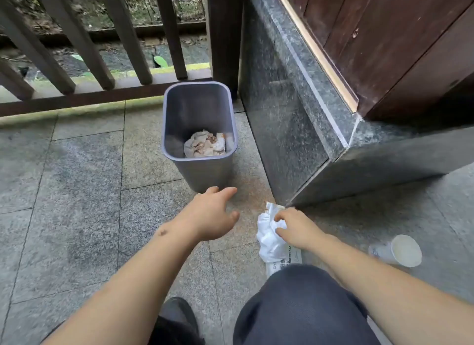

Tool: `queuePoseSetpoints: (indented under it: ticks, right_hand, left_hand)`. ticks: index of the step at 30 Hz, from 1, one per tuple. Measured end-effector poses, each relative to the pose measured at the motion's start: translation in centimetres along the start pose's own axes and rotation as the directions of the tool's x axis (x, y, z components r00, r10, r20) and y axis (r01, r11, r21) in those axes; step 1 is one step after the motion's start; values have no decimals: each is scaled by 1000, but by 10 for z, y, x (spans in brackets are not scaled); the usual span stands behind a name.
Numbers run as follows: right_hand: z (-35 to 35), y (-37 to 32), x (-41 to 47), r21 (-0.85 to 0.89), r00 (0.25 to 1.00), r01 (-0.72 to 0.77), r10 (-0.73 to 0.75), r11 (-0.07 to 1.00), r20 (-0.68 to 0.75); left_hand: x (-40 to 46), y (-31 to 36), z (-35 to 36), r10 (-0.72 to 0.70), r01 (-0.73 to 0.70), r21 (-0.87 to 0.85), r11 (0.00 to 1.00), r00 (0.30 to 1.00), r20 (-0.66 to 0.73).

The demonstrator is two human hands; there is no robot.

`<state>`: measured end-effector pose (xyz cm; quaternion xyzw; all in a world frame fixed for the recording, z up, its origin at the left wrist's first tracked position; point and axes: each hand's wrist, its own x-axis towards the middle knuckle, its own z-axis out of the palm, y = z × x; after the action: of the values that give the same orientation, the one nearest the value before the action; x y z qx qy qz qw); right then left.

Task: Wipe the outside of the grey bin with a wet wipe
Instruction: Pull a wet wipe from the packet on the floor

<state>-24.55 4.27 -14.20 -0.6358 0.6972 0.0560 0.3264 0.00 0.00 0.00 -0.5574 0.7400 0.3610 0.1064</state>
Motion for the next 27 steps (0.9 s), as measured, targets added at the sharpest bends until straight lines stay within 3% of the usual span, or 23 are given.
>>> queuePoseSetpoints:
  ticks: [4, 9, 18, 22, 27]
  right_hand:
    - [23, 10, 14, -74, 988, -137, 131, 988, -84]
    - [48, 6, 38, -191, 956, -230, 184, 954, -227]
    - [60, 17, 52, -318, 976, -198, 158, 927, -148]
    - [54, 15, 42, -131, 954, -250, 220, 959, -205]
    - [30, 13, 18, 325, 923, -227, 310, 918, -230]
  left_hand:
    - [13, -1, 8, -33, 30, 72, 997, 999, 34]
    - [27, 14, 18, 2, -15, 146, 989, 996, 87]
    - [29, 26, 17, 57, -64, 154, 986, 997, 49]
    - [33, 25, 17, 30, -40, 166, 985, 998, 60]
    - [37, 22, 14, 31, -37, 155, 987, 999, 41]
